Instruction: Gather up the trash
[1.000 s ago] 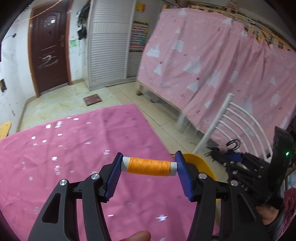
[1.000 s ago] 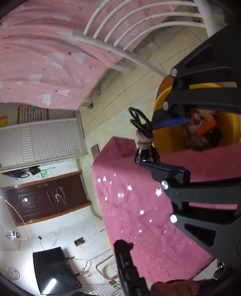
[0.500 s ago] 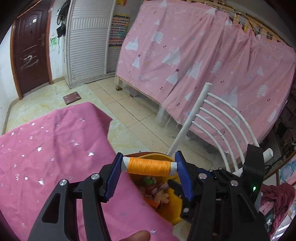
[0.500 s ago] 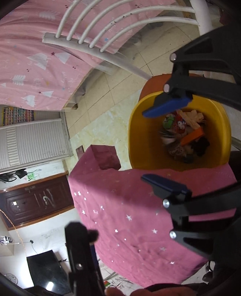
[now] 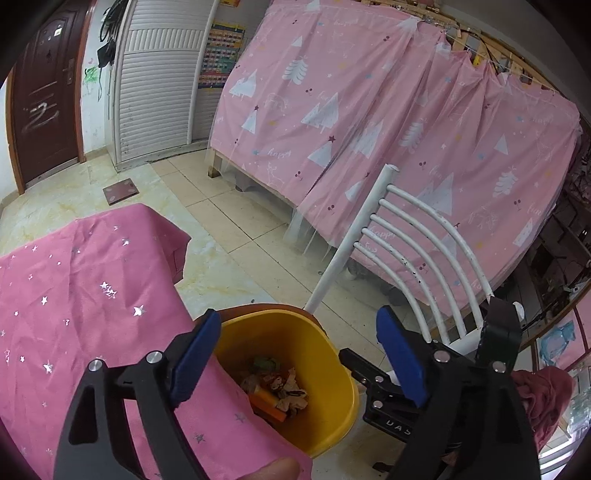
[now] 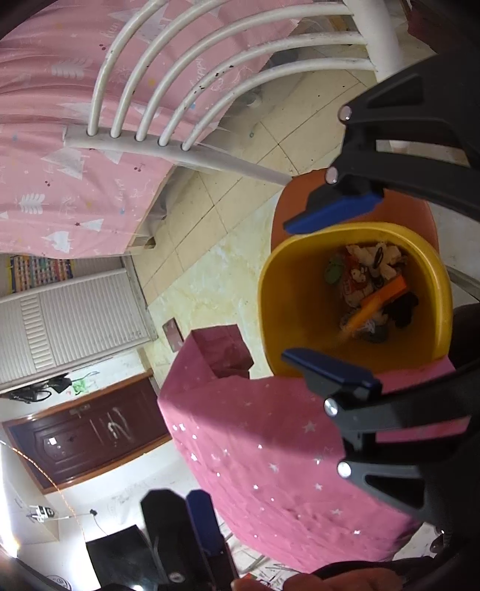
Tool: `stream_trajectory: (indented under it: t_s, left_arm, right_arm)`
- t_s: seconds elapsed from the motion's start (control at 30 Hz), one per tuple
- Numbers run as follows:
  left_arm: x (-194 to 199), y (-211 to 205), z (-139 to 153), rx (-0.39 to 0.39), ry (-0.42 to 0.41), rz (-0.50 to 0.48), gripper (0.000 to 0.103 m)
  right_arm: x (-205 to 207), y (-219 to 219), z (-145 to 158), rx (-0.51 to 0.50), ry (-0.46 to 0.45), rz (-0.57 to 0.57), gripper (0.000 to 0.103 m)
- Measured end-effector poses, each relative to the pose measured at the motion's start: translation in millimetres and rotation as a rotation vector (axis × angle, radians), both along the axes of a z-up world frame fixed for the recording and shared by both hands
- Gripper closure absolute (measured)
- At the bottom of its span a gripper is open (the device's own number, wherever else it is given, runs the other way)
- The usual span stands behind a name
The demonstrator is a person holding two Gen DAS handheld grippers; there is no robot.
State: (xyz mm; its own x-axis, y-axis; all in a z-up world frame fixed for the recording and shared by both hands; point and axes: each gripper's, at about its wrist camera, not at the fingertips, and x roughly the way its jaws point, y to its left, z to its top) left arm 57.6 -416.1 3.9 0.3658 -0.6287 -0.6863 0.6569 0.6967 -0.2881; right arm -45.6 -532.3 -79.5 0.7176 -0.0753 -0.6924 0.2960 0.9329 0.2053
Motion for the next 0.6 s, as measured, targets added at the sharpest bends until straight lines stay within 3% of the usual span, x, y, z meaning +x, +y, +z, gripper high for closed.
stream_trajectory:
  t_s: [0.1,0.33,0.6]
  left_arm:
    - [2,10,5,-0.01,-0.002,0.019,0.024]
    - [7,55,20,-0.026,-0.052,0.108,0.014]
    - [16,146,28,0.019,-0.157,0.327,0.009]
  right_arm:
    - [2,5,7,-0.005,-0.015,0.004,0.041]
    - [23,34,32,-0.007,-0.08,0.034,0.011]
    - [65,111,49,-0.042,-0.107,0.186,0.006]
